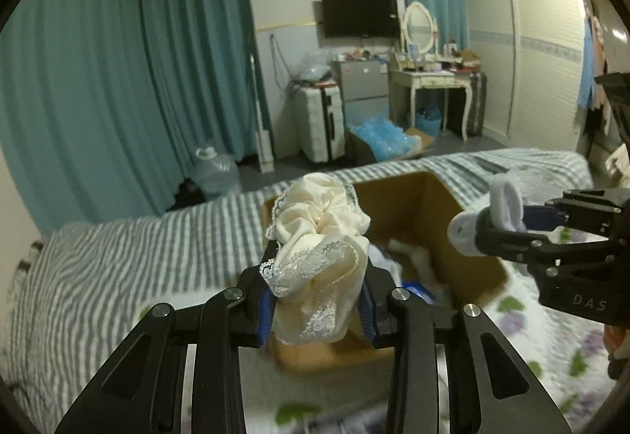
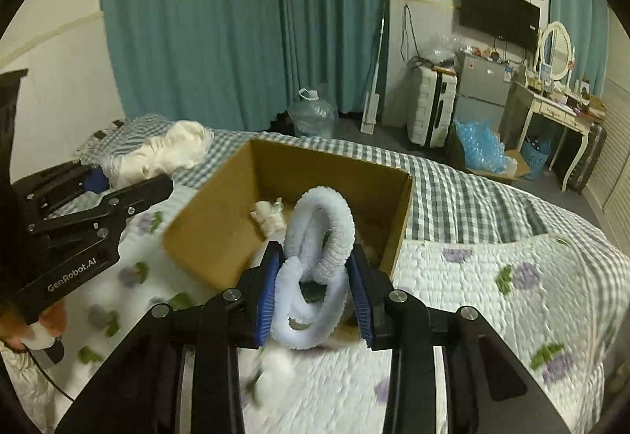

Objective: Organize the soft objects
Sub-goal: 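Carry the ring and scrunchie into the box and release both, then grasp the floral tissue pack with the left tool while the right tool grasps the white tissue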

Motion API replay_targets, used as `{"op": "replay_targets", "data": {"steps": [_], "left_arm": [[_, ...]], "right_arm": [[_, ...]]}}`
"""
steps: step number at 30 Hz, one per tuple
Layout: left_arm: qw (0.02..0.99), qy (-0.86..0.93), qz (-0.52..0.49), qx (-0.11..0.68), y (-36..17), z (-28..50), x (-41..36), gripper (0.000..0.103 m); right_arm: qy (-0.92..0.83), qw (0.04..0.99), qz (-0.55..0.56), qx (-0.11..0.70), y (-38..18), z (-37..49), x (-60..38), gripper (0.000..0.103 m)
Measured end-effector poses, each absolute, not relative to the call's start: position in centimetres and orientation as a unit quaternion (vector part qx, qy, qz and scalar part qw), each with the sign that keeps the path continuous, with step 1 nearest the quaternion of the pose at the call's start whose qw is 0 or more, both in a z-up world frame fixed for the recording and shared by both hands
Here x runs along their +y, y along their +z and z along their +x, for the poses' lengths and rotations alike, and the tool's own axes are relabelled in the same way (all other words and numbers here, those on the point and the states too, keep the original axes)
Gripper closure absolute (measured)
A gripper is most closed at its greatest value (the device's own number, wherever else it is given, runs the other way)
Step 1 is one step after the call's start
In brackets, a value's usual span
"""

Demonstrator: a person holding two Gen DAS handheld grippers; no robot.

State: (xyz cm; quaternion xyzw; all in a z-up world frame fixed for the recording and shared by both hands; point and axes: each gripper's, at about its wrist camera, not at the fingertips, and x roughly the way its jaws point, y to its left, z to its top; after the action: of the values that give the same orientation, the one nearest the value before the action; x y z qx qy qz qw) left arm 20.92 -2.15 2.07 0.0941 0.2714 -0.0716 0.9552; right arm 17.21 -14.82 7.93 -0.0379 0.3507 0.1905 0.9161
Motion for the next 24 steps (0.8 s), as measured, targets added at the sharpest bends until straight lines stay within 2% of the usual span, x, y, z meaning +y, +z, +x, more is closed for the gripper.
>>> {"op": "replay_targets", "data": {"steps": [1,4,5,6,7,9,10,11,16,21,24], "left_arm": [[0.953,-0.074,0.098,0.276,1.3,22.4,-2.2,0.066],[0.95,-0.071,0.107,0.285,-0.3,25.3,-2.2,0.034],[0.95,-0.066,0.109,0.285,-0.9,26.0,-2.1,0.026],[0.95,-0.062,0.109,0.287,-1.3,26.4,-2.0,0.024],[0.949,-0.063,0.102,0.291,-1.7,27.0,-1.6,0.022],[0.948,-0.069,0.09,0.298,-2.0,27.1,-1.0,0.022],[0.947,-0.07,0.085,0.301,-2.1,27.1,-0.7,0.022],[0.948,-0.067,0.081,0.302,-2.0,26.9,-0.4,0.022],[0.952,-0.056,0.069,0.293,-0.2,23.7,0.2,0.022],[0.958,-0.029,0.098,0.268,2.9,17.7,0.1,0.021],[0.961,-0.009,0.112,0.253,3.9,13.8,-0.2,0.015]], "right_arm": [[0.188,0.915,-0.036,0.354,7.3,18.3,-14.9,0.07],[0.186,0.909,-0.02,0.373,5.3,22.3,-14.9,0.069],[0.187,0.906,-0.015,0.38,4.6,23.6,-14.9,0.069],[0.186,0.904,-0.009,0.384,4.0,24.7,-14.9,0.069],[0.186,0.903,-0.003,0.386,3.6,25.7,-15.0,0.066],[0.189,0.902,0.005,0.388,2.9,26.9,-15.3,0.05],[0.192,0.903,0.01,0.384,2.7,27.3,-15.4,0.028],[0.196,0.905,0.015,0.378,2.7,27.4,-15.6,0.016],[0.17,0.921,-0.005,0.352,3.3,25.9,-16.0,0.011],[0.16,0.931,-0.029,0.327,6.5,21.1,-16.0,0.009],[0.161,0.937,-0.038,0.309,9.2,17.2,-16.1,0.005]]}}
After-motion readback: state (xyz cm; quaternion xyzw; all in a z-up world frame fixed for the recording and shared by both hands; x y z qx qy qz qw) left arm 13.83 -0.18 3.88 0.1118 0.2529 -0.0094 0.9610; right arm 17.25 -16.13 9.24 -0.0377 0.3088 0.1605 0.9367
